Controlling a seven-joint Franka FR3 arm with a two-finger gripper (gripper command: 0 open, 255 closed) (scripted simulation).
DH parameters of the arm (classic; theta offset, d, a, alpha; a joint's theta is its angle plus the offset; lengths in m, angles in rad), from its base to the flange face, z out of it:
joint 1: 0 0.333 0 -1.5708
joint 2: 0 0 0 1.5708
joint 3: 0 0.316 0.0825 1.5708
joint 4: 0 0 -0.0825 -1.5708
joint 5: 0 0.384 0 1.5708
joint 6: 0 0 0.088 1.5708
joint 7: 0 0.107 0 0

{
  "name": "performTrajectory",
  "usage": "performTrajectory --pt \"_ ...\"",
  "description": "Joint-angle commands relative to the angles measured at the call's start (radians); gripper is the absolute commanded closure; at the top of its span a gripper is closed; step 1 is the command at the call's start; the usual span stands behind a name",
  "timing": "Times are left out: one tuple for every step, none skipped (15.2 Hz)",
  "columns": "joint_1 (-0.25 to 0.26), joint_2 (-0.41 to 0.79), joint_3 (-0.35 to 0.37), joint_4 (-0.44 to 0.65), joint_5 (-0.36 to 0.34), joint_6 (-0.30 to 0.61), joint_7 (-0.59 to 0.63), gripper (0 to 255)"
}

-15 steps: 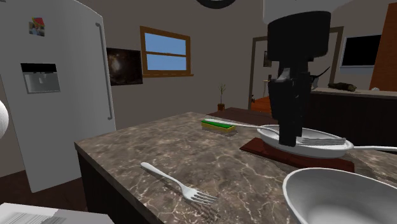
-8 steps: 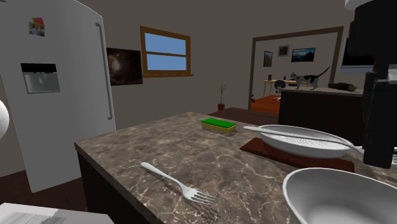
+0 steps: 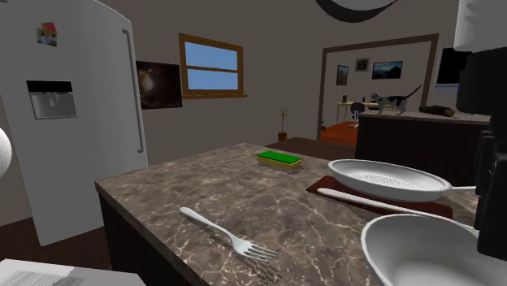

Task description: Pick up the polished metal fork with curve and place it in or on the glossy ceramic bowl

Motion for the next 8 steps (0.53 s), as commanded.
performTrajectory --pt "0.003 0.011 -0.002 -0.015 -0.008 0.024 0.007 255" --pt "0.004 0.016 -0.003 -0.022 -0.012 0.036 0.01 255" --pt "0.004 0.021 -0.004 -0.03 -0.017 0.047 0.013 255" --pt "0.005 0.026 -0.006 -0.037 -0.021 0.059 0.016 255" --pt "0.006 0.032 -0.007 -0.044 -0.025 0.071 0.019 255" --pt "0.007 0.037 -0.008 -0.05 -0.029 0.08 0.022 255" --pt "0.007 0.037 -0.008 -0.05 -0.029 0.08 0.022 255" --pt "0.007 0.037 -0.008 -0.05 -0.029 0.08 0.022 255"
